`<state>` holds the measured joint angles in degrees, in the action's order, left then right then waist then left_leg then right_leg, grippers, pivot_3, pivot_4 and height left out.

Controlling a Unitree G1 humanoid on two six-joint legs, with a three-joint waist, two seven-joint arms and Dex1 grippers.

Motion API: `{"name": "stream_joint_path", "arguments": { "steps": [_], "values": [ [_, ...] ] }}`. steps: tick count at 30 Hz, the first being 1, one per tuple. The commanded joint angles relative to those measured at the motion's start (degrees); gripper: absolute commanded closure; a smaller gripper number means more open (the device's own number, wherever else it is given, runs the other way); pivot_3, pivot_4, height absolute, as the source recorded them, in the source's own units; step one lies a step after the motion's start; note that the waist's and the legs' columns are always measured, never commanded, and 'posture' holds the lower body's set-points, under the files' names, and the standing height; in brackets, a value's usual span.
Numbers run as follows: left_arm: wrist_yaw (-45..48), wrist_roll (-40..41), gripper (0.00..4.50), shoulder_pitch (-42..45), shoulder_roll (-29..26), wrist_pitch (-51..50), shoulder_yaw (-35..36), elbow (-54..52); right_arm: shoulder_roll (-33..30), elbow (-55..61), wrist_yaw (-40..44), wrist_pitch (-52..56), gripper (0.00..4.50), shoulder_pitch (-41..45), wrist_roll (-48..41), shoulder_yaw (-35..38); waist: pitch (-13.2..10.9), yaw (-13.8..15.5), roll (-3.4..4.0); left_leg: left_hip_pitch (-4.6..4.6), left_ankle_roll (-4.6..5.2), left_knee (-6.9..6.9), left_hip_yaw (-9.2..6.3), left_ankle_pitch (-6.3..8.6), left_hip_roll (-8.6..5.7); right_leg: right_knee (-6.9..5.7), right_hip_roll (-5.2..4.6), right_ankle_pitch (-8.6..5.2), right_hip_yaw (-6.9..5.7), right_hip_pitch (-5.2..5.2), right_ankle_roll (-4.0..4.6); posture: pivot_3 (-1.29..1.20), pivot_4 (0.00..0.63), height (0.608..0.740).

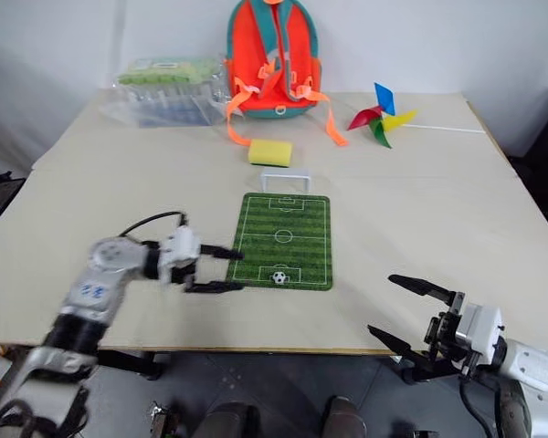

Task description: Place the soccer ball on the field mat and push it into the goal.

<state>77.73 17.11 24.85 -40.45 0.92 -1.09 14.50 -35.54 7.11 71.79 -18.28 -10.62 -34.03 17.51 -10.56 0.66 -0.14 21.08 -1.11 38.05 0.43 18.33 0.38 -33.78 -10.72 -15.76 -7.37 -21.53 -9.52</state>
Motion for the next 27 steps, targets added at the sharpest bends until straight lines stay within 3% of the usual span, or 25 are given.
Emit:
{"name": "stream_joint_path", "arguments": {
  "steps": [1,4,12,19,27],
  "values": [
    [3.4,5.5,1.39,-3.9,-1.3,-1.5,2.5,-6.1,-0.3,1.5,0.2,0.1,0.00,0.9,-1.5,0.6,0.0,0.6,0.03,0.01,0.00,0.02,0.02,0.01,0.01,0.01,0.00,0.01,0.01,0.01,0.01,0.00,0.150,0.740],
    [3.7,8.3,2.02,-7.8,-0.7,-3.4,3.1,-10.0,-0.1,1.6,0.4,0.0,0.00,1.3,-1.9,0.8,0.0,1.2,0.03,0.03,0.05,0.13,0.00,0.05,0.01,0.00,0.00,0.03,0.03,0.03,0.03,0.00,0.150,0.740],
    [-0.7,6.6,4.49,-11.4,6.2,-4.9,-3.3,-16.3,-0.6,2.7,2.0,0.2,0.00,0.1,-2.1,0.8,0.0,0.8,0.03,-0.01,0.00,0.13,0.12,0.09,0.14,0.00,0.13,0.05,0.09,0.02,0.07,0.00,0.150,0.740],
    [-10.4,-1.1,4.49,-2.0,17.2,-5.4,-10.6,-7.5,-1.9,-0.1,3.1,-0.2,0.00,-4.1,-1.6,4.7,0.0,1.8,0.05,0.02,0.01,0.29,0.18,0.10,0.14,0.02,0.15,0.09,0.14,0.04,0.08,0.00,0.150,0.740],
    [-13.9,-3.7,4.49,5.9,22.1,-4.2,-11.4,0.9,-0.3,1.8,0.4,-1.2,0.00,-8.0,-0.8,6.1,0.0,0.9,0.07,-0.01,0.01,0.23,0.26,0.10,0.20,0.07,0.21,0.11,0.16,0.01,0.09,0.00,0.150,0.740]
  ]
}}
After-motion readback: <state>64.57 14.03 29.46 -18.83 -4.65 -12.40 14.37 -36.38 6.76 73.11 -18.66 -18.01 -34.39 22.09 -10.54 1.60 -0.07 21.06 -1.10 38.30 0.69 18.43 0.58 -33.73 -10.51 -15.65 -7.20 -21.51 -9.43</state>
